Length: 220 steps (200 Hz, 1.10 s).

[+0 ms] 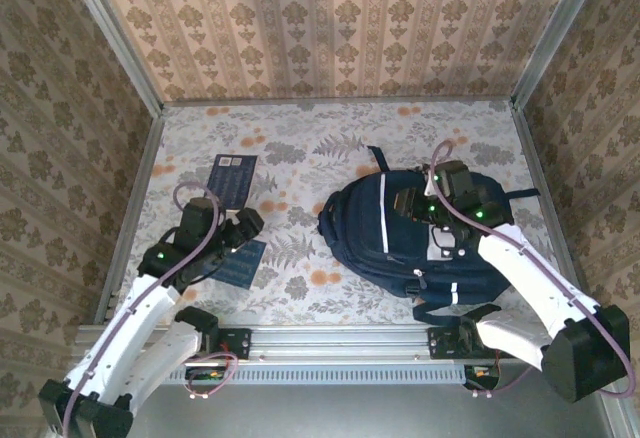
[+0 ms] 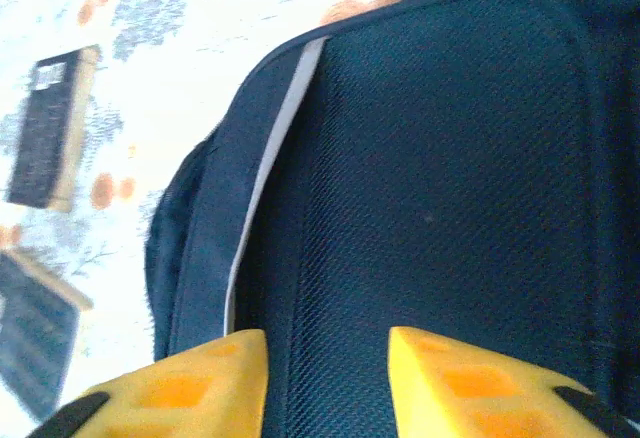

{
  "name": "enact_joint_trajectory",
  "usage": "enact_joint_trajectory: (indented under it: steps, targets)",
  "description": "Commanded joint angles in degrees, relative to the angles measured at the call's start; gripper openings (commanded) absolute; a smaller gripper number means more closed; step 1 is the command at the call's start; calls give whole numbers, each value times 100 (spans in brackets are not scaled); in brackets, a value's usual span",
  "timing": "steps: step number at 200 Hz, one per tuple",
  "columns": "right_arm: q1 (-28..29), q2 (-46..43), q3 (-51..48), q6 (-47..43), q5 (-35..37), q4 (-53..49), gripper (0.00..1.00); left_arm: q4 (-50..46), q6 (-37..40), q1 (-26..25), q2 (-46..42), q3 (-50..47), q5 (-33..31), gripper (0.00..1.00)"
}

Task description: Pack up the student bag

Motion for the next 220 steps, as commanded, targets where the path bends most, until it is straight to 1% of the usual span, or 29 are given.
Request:
enact_joint_trajectory:
  steps: [1, 21, 37, 51, 56, 67, 89, 98, 113, 121, 135, 146, 168, 189, 209, 220]
  targets:
    - [364, -104, 598, -505, 1456, -469, 43, -532, 23, 322, 307, -253, -41, 95]
    - [790, -91, 804, -689, 1723, -615, 44, -422, -2, 618, 633, -482, 72, 95]
    - [1231, 49, 904, -794, 1670, -547, 43, -318, 6, 768, 834, -594, 42, 95]
    - [1647, 343, 991, -842, 1570, -531, 43, -223, -3, 904, 1001, -680, 20, 95]
    - [1776, 472, 1024, -852, 1441, -323, 42, -196, -12, 948, 1053, -712, 24, 94]
    - [1988, 769, 1035, -867, 891, -25, 41, -131, -37, 983, 1164, -785, -95, 94]
    - [2363, 1377, 1241, -670, 351, 327, 38, -106, -200, 993, 1425, -878, -342, 91]
    - [2458, 1577, 1338, -609, 214, 420, 37, -141, -276, 989, 1566, -871, -435, 90]
    - [2602, 1776, 1466, -560, 223, 535, 37, -137, -320, 984, 1792, -862, -548, 88]
    - [2657, 2057, 1525, -534, 217, 611, 36, -97, -314, 991, 1924, -862, -575, 87]
    - [2706, 2339, 1641, -431, 113, 801, 32, 17, -304, 981, 2129, -875, -571, 85]
    - [2766, 2632, 1805, -394, -92, 932, 32, 118, -324, 967, 2281, -882, -554, 83]
    - [2937, 3215, 2313, -385, -83, 806, 31, 387, -299, 899, 2555, -873, -481, 78]
    - [2950, 3597, 2583, -293, -128, 827, 30, 517, -277, 690, 2852, -752, -452, 75]
    - [2935, 3923, 2825, -339, -32, 791, 30, 640, -305, 324, 3122, -653, -442, 73]
    - [2933, 4186, 3057, -489, 52, 596, 30, 833, -290, 146, 3280, -636, -312, 72]
